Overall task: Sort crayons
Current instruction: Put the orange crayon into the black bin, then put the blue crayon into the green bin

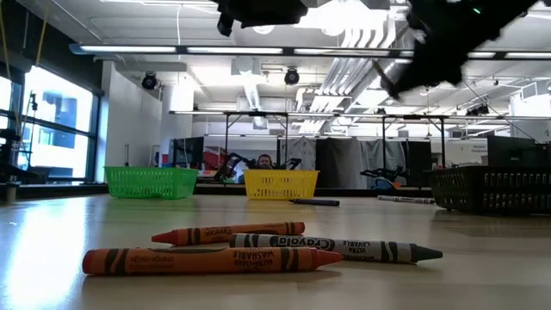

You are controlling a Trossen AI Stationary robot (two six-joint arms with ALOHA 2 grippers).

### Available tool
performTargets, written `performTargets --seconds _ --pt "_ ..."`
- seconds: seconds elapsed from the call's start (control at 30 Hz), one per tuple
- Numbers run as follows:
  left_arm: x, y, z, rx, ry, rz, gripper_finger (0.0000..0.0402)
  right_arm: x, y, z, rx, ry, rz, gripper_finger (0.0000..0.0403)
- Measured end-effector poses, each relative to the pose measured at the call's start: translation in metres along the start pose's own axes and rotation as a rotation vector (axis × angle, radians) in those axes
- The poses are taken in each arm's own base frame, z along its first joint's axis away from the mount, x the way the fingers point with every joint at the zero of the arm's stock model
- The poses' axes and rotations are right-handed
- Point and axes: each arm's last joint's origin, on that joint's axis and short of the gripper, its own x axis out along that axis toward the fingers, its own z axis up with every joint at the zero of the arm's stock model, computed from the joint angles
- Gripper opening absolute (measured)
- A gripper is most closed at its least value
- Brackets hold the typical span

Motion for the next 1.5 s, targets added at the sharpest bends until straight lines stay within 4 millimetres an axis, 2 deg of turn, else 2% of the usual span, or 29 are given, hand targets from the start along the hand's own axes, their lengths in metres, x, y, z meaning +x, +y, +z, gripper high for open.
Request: performTargets --seconds 0.17,0.43,0.63,0.93,1.23,1.33,1.5 --pt "0.0 0.0 -0.003 -0.043 0.03 0.004 0.0078 -0.01 -0.02 -0.03 0.113 0.335 -0.129 0.0001" --pt "0.0 0.001 -0.004 -0.048 0.033 0.006 0.0079 -0.008 -0.012 -0.048 0.102 0.553 -0.141 0.0001" --pt "0.0 0.001 -0.004 -0.046 0.035 0.006 0.0078 0.0 -0.005 -0.058 0.066 0.638 -0.167 0.0005" --pt "0.0 0.001 -0.004 -0.046 0.035 0.006 0.0079 0.011 0.0 -0.066 0.03 0.711 -0.212 0.0056" --pt "0.0 0.001 -0.005 -0.035 0.048 0.007 0.0079 0.011 0.0 -0.066 0.028 0.71 -0.209 0.0084" --pt "-0.003 0.001 -0.012 0.011 0.123 0.006 0.0078 0.011 0.001 -0.067 0.044 0.729 -0.201 0.009" --pt "-0.025 0.004 -0.031 -0.017 0.389 -0.036 0.0078 0.008 0.006 -0.062 0.072 0.783 -0.136 0.0088"
